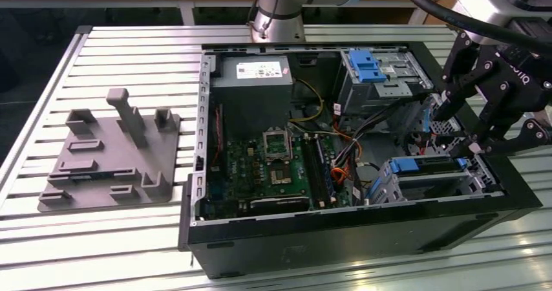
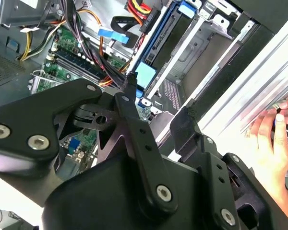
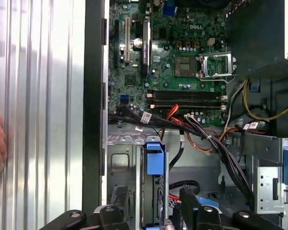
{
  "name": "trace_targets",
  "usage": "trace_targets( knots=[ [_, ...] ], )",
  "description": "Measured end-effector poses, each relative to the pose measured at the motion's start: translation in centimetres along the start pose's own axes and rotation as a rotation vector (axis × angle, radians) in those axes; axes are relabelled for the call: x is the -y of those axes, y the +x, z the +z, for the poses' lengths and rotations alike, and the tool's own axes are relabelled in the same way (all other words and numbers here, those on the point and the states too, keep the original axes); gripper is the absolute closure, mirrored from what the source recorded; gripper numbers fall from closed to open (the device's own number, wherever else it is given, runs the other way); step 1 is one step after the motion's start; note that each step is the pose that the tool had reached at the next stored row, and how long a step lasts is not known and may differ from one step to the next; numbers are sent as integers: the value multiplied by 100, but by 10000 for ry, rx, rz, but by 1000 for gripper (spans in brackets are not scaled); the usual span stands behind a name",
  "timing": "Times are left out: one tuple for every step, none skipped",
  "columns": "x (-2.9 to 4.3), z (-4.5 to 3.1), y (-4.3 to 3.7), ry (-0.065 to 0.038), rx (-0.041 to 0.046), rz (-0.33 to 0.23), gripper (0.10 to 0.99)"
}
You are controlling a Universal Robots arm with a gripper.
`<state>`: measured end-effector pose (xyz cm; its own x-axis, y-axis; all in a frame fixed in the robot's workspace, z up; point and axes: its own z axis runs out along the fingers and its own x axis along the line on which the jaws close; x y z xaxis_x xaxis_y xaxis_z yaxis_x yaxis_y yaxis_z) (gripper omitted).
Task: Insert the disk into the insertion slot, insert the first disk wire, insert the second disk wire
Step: 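Insert the first disk wire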
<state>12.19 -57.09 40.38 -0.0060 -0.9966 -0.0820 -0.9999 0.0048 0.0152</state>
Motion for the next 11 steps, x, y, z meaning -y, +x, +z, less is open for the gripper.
trace_targets(
  knots=[
    [1,2,-1,15,0,50,529],
    [0,2,-6,20,-2,108,529],
    [0,4,-16,24,-1,153,529],
    [0,7,-36,26,0,173,529],
    [0,9,-64,28,0,180,529],
    [-1,12,-101,29,0,182,529],
    [-1,16,-141,29,0,184,529],
    [-1,20,-183,29,-3,185,529],
    [-1,24,-229,29,-6,185,529],
    [1,27,-270,29,-12,185,529],
    [7,29,-304,29,-29,185,529]
  ],
)
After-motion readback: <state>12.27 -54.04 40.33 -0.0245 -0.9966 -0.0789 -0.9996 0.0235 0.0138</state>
